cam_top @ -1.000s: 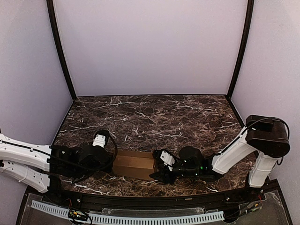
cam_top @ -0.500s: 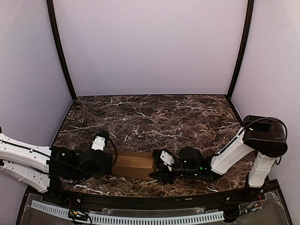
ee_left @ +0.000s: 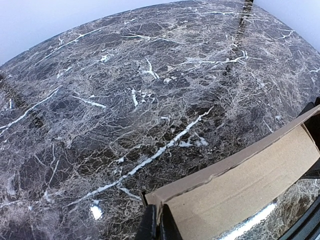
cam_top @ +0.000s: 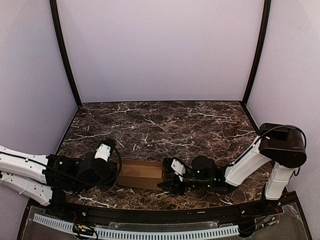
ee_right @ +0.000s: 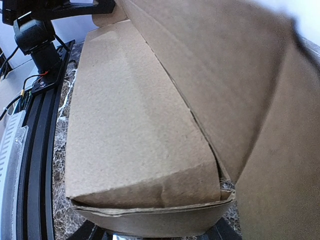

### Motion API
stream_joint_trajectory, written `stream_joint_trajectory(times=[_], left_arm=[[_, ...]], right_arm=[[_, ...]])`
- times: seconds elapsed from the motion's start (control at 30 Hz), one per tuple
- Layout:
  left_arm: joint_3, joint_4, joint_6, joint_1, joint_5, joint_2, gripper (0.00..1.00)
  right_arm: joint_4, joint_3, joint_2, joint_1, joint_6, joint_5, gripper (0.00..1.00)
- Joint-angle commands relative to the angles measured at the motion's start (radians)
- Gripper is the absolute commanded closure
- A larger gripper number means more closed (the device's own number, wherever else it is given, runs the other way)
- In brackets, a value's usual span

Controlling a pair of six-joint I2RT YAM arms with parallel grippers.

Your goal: Fold the paper box

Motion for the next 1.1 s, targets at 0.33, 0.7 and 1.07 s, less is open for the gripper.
stream_joint_trajectory(times=[0.33, 0.7, 1.07], left_arm=[[0.029, -0.071, 0.004, -0.010, 0.006, 0.016, 0.99], [0.124, -0.193, 0.053, -0.010, -0.048, 0.032, 0.99], [0.186, -0.229, 0.110, -0.010, -0.039, 0.032, 0.99]], right_arm=[[-0.006, -0.007, 0.007, -0.056, 0.082, 0.170, 1.00], [-0.018, -0.004, 0.013, -0.050, 0.054, 0.181, 1.00], [-0.024, 0.009, 0.032, -0.030, 0.004, 0.207, 1.00]])
